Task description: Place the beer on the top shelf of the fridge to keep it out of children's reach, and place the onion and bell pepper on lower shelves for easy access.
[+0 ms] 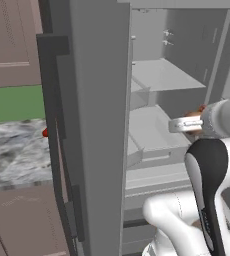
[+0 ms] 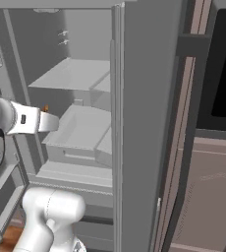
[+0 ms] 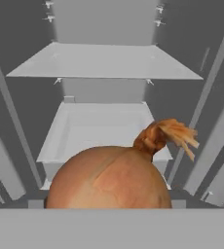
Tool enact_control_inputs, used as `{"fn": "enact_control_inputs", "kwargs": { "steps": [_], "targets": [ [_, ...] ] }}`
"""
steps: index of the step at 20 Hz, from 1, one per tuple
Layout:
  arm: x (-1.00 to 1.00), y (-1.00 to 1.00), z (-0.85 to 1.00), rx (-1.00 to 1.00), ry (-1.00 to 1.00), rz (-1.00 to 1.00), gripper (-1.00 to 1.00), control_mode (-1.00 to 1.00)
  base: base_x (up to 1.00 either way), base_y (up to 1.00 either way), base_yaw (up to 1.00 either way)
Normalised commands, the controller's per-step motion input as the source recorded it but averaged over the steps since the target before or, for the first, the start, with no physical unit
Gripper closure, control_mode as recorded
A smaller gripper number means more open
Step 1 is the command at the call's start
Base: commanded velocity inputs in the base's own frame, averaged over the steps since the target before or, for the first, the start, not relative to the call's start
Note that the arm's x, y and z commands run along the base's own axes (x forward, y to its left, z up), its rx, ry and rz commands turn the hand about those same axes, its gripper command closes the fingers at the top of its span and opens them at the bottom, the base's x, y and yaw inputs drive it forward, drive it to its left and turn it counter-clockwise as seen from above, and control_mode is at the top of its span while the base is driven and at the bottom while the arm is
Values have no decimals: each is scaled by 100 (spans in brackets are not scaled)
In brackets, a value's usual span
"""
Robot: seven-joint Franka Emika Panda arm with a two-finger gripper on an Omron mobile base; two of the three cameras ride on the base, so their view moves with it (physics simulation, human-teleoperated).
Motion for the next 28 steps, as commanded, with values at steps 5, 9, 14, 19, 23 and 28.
{"fn": "enact_control_inputs", "kwargs": {
  "steps": [5, 9, 14, 19, 23, 28],
  "targets": [
    [45, -2, 0, 0, 1, 1, 100, -100, 0, 0, 0],
    [3, -6, 2, 0, -3, 0, 100, -100, 0, 0, 0],
    [13, -1, 21, 1, -9, 0, 100, -100, 0, 0, 0],
    [41, 0, 27, 2, -3, 0, 100, -100, 0, 0, 0],
    [49, 0, 19, 0, 0, 0, 100, -100, 0, 0, 0],
    [54, -11, 7, 3, 0, 0, 100, -100, 0, 0, 0]
  ]
}}
